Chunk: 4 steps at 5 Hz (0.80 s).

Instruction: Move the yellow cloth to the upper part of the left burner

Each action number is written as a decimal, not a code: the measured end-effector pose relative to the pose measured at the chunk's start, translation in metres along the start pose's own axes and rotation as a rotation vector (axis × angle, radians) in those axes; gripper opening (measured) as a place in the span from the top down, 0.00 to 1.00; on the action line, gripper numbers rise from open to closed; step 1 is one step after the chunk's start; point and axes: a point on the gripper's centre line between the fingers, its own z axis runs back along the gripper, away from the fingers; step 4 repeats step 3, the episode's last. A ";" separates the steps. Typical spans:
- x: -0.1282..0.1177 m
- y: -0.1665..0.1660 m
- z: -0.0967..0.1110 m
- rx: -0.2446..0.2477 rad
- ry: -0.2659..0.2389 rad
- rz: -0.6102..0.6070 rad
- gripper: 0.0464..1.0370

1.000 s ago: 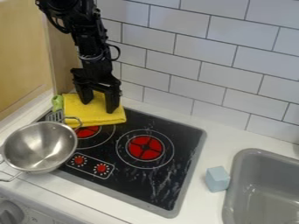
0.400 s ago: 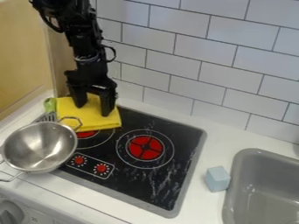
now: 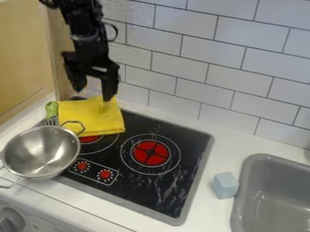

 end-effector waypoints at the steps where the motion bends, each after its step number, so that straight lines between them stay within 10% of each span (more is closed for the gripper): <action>1: -0.002 -0.002 0.019 0.009 -0.042 0.005 0.04; 4: -0.003 -0.013 0.034 -0.040 -0.097 -0.019 0.04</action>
